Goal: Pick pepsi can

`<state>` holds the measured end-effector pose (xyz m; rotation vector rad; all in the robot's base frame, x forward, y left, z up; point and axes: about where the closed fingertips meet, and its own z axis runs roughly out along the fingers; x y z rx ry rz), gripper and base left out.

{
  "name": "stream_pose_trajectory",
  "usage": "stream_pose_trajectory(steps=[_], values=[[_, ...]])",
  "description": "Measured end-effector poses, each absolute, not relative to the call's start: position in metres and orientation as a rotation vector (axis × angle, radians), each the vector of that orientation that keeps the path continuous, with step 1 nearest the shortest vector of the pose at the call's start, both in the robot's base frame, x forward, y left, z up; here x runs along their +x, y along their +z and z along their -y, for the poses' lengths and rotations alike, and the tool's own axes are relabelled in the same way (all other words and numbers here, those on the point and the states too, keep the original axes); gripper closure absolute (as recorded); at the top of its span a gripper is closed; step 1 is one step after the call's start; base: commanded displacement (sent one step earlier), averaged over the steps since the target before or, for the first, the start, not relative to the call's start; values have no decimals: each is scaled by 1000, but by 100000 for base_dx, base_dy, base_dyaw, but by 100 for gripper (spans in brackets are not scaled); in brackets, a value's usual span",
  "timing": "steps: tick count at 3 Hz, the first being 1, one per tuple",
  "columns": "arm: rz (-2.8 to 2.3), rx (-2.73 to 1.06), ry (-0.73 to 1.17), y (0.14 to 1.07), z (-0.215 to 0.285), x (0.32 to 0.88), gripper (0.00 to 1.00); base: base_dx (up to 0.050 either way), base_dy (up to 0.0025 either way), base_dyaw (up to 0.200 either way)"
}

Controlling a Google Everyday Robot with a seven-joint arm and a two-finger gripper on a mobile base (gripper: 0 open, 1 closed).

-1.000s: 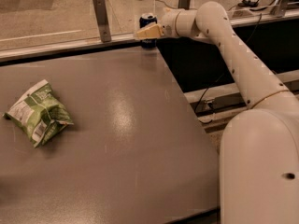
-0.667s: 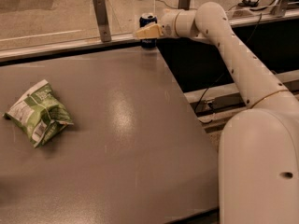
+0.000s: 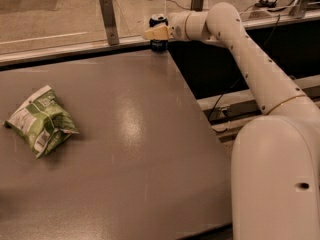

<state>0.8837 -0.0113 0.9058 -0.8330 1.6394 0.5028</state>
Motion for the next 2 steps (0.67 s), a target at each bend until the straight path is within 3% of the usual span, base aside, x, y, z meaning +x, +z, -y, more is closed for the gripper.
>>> stream_pose_trajectory(steps=[2], values=[[-1651,-817,508,904,14,883,64,0,0,0]])
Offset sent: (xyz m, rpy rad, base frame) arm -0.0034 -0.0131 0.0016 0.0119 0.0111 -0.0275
